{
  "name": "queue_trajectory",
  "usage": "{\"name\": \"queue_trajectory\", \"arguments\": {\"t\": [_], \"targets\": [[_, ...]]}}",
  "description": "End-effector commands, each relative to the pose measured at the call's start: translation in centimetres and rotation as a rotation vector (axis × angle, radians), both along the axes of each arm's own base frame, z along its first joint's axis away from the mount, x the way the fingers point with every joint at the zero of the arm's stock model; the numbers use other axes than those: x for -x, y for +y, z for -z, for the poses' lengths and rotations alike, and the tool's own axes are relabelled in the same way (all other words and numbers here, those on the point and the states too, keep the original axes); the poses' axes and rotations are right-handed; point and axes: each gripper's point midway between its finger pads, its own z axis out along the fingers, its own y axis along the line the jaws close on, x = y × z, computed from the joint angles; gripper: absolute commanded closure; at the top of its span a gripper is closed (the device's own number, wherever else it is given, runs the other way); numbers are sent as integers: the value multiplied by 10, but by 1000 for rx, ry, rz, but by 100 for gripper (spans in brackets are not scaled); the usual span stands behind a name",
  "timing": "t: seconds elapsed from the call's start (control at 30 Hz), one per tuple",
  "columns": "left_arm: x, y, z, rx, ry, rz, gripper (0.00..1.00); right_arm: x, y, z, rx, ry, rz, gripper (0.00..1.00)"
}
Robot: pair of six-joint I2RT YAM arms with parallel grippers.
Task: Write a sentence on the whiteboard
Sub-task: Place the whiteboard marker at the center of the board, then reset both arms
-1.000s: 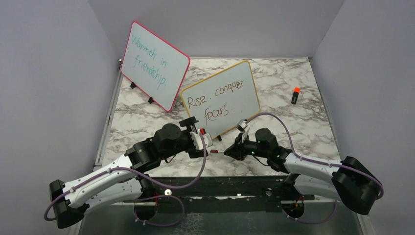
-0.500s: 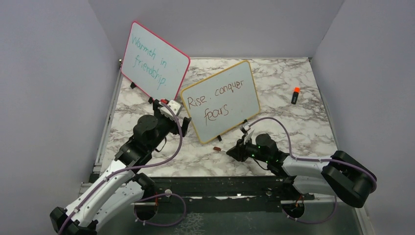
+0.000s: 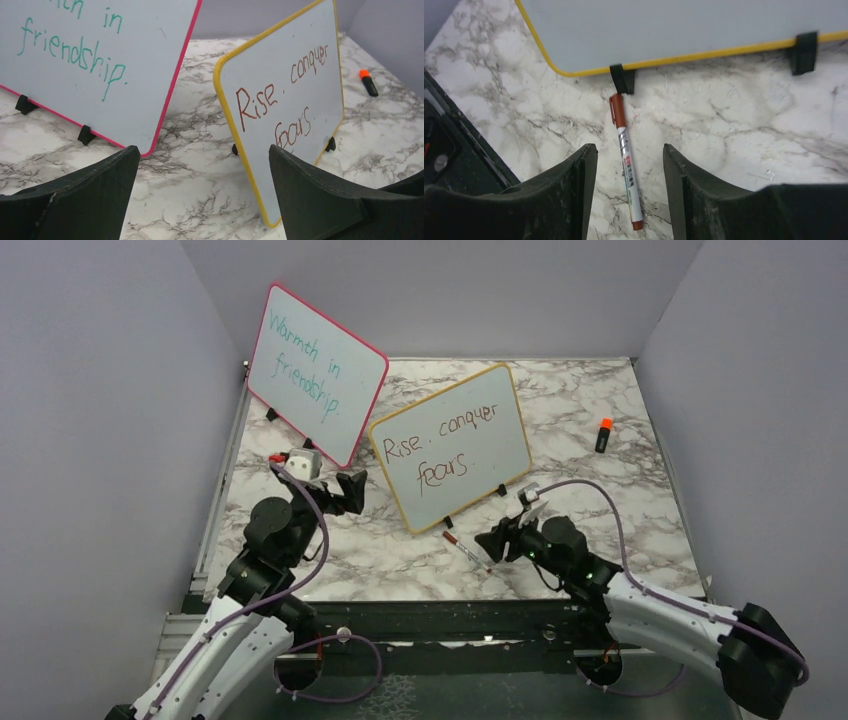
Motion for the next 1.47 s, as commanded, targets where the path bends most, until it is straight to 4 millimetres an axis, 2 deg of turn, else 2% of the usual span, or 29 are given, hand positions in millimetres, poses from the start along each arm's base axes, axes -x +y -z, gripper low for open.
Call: {"name": "queue_trajectory", "arguments": {"t": [0.0, 0.1, 0.17, 0.33, 0.5, 0.63, 0.77, 1.0, 1.43], "targets": [[4, 24, -18, 141, -52, -127, 1, -22, -34, -45, 44, -79, 205, 39], [11, 31, -27, 127, -104, -130, 1, -28, -65, -90, 55, -149, 342, 29], [17, 40, -35, 121, -143, -151, 1, -28, -87, -125, 51, -212, 420, 3], [32, 71, -48, 220, -216, -274, 1, -19, -144, -193, 32, -292, 635, 0], [49, 96, -60, 324, -292, -352, 1, -2, -178, -228, 46, -343, 701, 0], [59, 112, -71, 445, -338, -409, 1, 8, -205, -233, 57, -361, 789, 0], [64, 112, -79, 513, -333, -393, 1, 15, -223, -234, 9, -400, 845, 0], [69, 109, -86, 423, -352, -353, 1, 23, -230, -235, -60, -452, 848, 0], [67, 111, -90, 355, -406, -362, 1, 17, -224, -229, -8, -433, 835, 0]]}}
